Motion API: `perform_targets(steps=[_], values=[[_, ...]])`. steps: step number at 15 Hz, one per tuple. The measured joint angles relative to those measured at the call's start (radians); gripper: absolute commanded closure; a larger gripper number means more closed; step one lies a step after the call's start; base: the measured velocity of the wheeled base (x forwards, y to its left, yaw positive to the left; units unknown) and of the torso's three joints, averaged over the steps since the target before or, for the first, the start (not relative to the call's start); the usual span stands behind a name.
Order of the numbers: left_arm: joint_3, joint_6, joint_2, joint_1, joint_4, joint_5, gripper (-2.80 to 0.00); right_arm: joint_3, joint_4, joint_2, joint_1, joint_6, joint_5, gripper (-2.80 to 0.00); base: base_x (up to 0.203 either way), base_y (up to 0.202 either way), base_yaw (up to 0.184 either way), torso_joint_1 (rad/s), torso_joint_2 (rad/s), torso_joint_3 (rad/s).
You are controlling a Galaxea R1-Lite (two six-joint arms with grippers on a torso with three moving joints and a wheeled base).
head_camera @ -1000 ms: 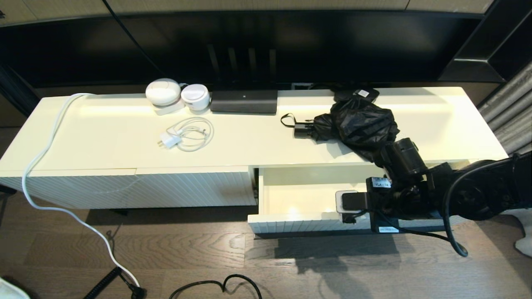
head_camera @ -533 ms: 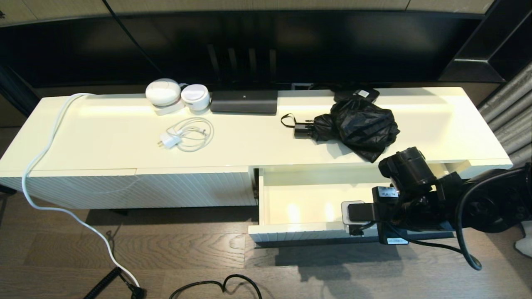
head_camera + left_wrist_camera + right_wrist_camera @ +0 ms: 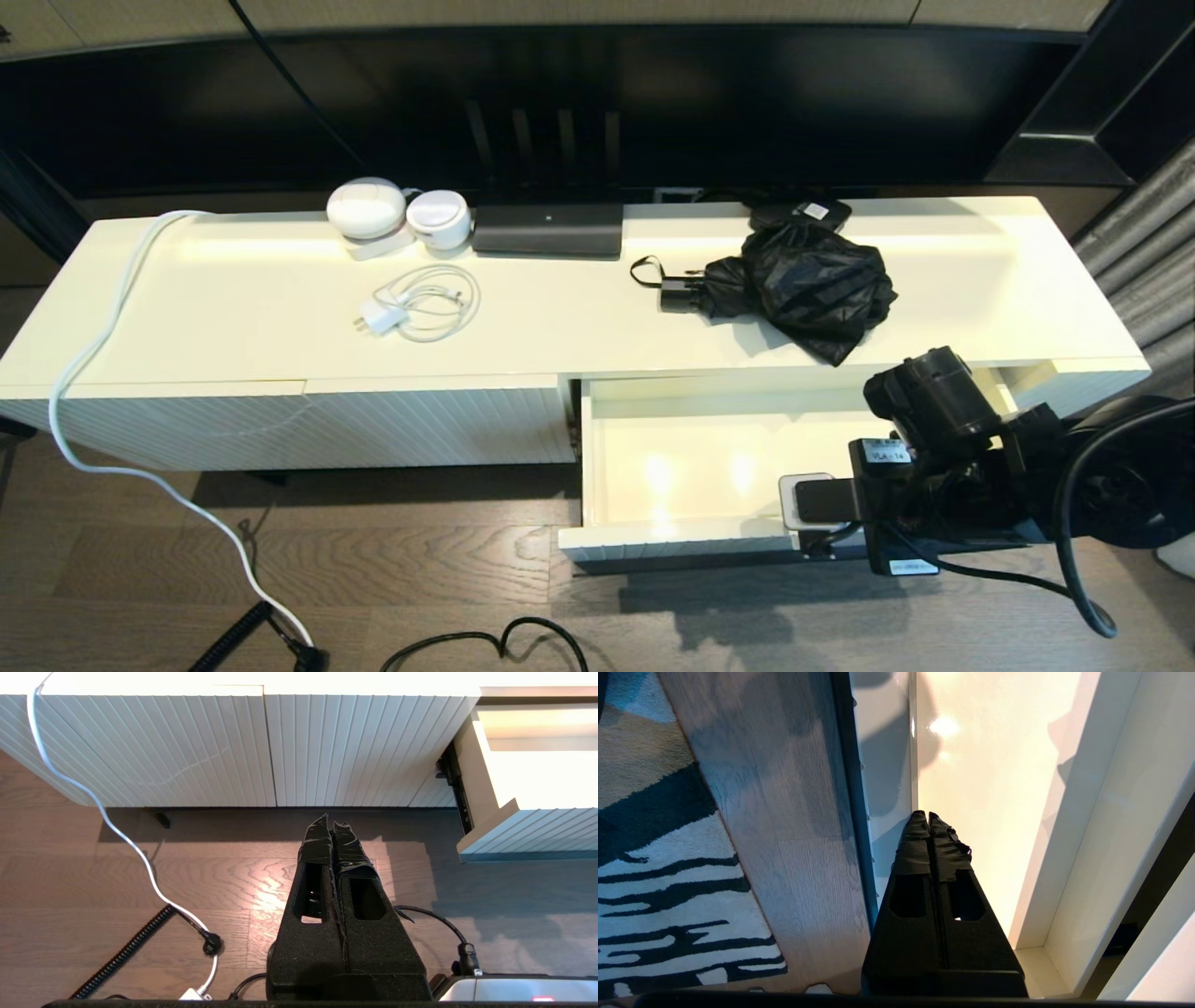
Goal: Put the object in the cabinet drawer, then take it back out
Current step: Open the drawer
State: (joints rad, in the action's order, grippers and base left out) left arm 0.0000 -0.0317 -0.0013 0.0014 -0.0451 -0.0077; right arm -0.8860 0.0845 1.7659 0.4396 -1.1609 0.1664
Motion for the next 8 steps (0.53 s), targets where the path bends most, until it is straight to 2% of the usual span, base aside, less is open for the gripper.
perform_targets(steps=[8], values=[[0.0,0.0,0.0,-0.001,0.0,0.0,0.0,-0.017,-0.002,-0.047,0.001,-0.002,-0.003,0.0,0.0,0.0,0.0,0.0,0.0,0.0]])
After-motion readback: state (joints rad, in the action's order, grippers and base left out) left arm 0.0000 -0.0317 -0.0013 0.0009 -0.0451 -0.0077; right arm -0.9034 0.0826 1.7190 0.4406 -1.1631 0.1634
